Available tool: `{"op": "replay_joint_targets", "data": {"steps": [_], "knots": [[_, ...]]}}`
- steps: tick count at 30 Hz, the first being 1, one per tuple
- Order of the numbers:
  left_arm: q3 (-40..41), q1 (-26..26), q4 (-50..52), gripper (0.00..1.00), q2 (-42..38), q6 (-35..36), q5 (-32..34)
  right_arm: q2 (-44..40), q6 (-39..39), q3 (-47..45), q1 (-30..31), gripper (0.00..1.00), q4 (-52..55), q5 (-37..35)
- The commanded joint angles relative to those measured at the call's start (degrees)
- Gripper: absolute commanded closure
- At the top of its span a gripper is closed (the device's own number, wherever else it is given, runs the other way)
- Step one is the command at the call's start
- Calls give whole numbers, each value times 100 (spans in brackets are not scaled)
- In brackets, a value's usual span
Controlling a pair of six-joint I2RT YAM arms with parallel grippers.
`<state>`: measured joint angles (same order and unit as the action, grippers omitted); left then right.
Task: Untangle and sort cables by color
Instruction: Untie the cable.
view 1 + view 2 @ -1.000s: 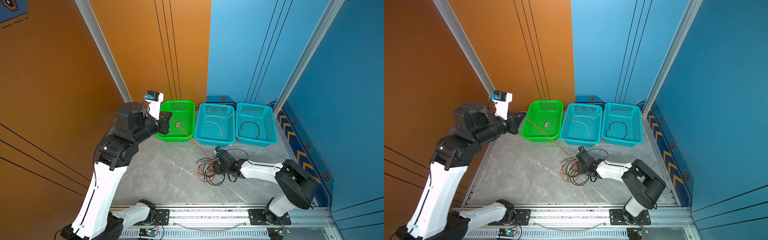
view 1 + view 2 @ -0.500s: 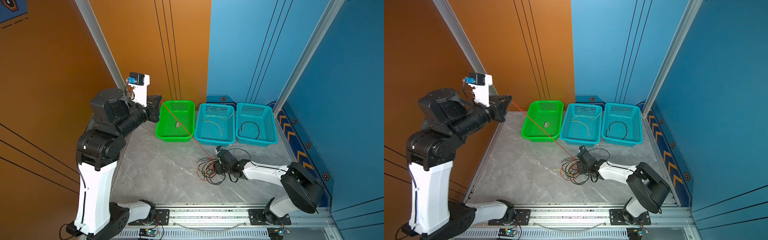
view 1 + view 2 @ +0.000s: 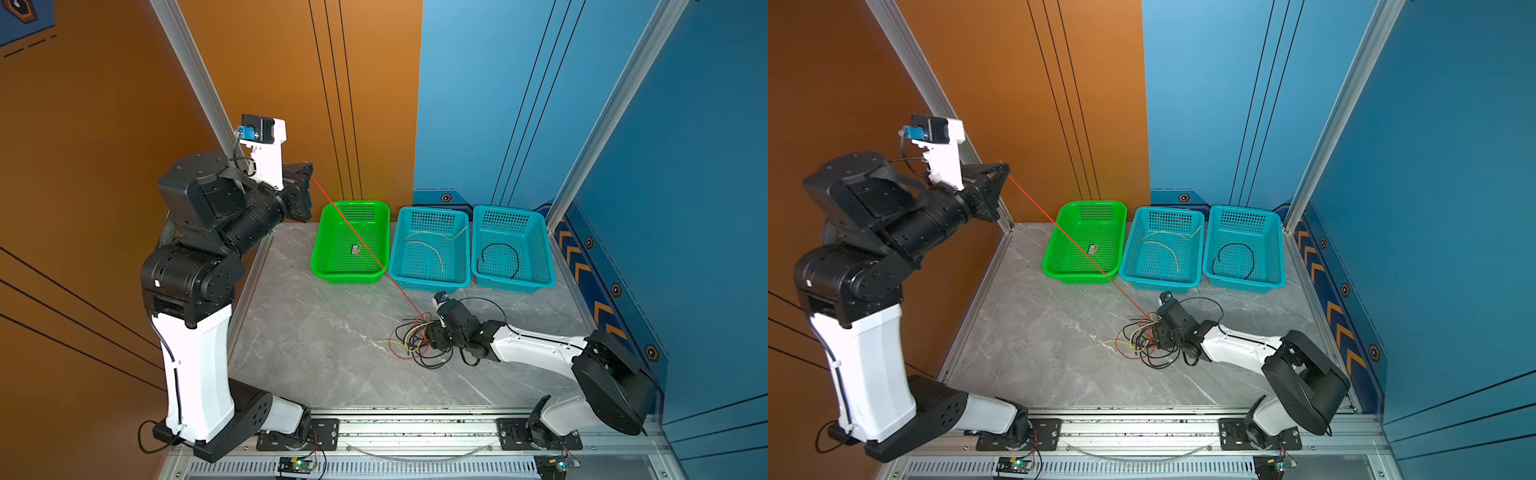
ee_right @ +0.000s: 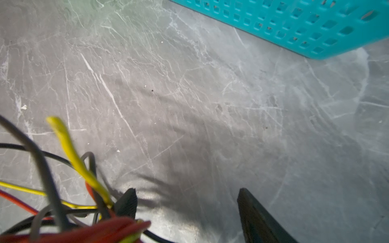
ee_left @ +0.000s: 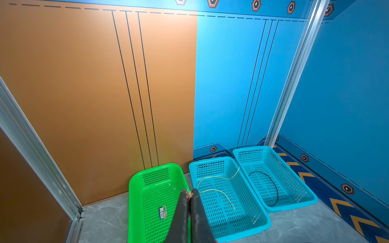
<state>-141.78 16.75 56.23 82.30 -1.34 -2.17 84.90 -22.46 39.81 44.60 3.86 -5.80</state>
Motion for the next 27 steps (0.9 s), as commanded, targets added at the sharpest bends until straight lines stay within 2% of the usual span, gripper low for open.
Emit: {"op": "replay_joint_targets", "data": {"steps": [1,4,8,10,13,16,19,21,24,27], "knots": [[-401,-155,-970,100,-206,156,595,256,-47,-155,-84,26,888,-304],[-400,-166,-1113,100,-293,229,718,272,9,-112,-66,26,870,-373],[-51,-164,-1174,100,-427,181,591,-371,261,-50,-157,26,822,136],[413,-168,-1305,100,-564,35,428,-782,382,186,-242,26,1212,241],[1431,-164,-1619,100,-818,-313,39,-1398,622,605,-348,26,2056,23],[2431,15,-1979,100,-1026,-455,-94,-1996,856,917,-671,13,2762,1],[3092,273,-2197,100,-1133,-406,88,-2342,1088,1186,-1102,10,3336,785],[3339,381,-2237,100,-1158,-399,113,-2594,1171,1235,-1215,10,3471,881],[3578,518,-2307,100,-1156,-402,64,-2795,1517,1272,-1226,11,3205,1340],[3622,632,-2319,100,-1132,-400,25,-2560,1856,1520,-1040,11,2807,1684]]}}
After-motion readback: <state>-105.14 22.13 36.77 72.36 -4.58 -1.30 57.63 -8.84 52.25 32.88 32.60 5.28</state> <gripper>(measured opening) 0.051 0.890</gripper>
